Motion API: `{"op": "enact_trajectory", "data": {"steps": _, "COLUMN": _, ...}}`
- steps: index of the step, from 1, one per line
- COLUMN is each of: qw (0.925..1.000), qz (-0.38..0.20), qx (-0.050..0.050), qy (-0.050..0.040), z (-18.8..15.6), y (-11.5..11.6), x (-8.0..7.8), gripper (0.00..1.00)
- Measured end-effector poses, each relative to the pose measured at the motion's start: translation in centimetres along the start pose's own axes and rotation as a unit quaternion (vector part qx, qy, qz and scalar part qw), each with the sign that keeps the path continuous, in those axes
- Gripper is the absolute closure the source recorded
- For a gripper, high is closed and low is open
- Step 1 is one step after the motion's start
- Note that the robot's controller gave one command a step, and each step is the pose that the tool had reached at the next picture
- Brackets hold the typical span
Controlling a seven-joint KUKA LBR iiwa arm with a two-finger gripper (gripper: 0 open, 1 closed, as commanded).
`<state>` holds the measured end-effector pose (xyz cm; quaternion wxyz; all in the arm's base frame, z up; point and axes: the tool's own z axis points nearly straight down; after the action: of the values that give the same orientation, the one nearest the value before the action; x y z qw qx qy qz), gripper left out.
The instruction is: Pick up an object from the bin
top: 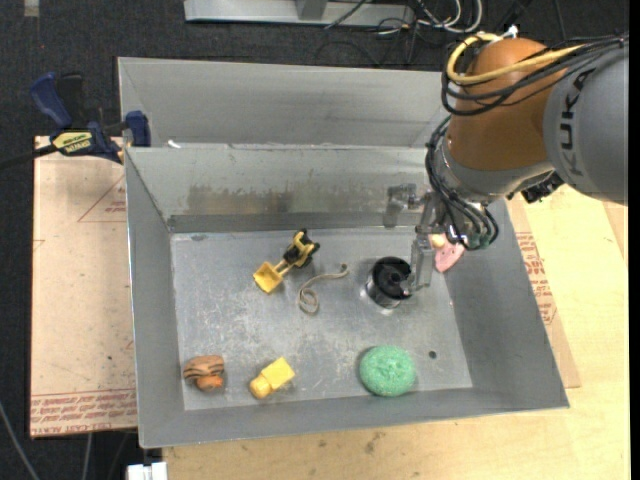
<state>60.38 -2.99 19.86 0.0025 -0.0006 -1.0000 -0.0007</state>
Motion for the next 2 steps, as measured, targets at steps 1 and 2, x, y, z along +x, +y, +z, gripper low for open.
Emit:
{"op": "enact_trajectory", "data": {"steps": 1, "qw": 1.0, "qz": 0.0, "qx": 0.0, "qy": -0.0032, "z": -0.5, "y": 0.0, "x": -0.1, "gripper": 0.0}}
{"op": "enact_trajectory", "data": {"steps": 2, "qw": 1.0, "qz": 0.001, "qx": 0.0, "qy": -0.0075, "z": 4.2, "y": 0.0, "x": -0.6, "gripper": 0.0}}
